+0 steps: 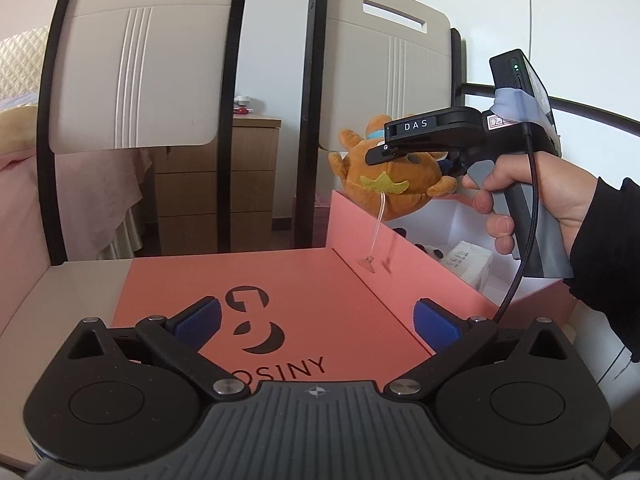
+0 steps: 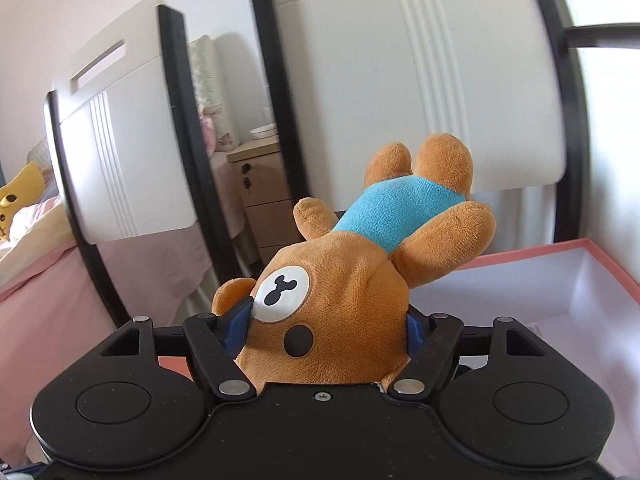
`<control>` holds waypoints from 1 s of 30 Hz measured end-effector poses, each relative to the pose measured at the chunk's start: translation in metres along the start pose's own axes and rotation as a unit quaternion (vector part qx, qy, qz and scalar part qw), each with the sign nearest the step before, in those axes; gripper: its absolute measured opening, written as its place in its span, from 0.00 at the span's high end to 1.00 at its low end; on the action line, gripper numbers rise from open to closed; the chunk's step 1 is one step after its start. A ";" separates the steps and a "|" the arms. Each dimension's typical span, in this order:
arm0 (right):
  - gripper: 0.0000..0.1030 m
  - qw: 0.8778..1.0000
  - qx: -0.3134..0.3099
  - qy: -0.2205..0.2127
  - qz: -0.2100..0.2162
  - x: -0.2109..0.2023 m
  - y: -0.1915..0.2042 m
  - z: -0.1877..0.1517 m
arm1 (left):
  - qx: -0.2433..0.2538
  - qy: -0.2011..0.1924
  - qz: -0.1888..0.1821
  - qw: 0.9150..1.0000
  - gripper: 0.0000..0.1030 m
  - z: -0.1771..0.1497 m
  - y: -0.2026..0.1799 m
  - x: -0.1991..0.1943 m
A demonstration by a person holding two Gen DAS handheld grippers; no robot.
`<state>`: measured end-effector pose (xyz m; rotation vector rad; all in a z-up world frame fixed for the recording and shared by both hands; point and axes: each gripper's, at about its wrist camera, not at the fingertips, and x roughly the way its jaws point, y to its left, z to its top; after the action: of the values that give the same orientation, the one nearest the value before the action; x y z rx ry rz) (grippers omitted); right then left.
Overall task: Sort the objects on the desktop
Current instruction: 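Carry the teddy bear with the right gripper over the open pink shoebox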
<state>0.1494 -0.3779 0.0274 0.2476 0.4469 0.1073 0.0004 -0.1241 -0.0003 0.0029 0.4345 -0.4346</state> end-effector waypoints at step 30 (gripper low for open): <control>0.30 0.992 0.043 -0.002 -0.121 -0.059 -0.126 -0.031 | 0.011 0.021 -0.020 1.000 0.00 -0.009 -0.045 0.039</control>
<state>0.0891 -0.5016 -0.0083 0.2766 0.4759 -0.1510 0.0101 -0.1798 -0.0203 0.0250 0.4724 -0.4789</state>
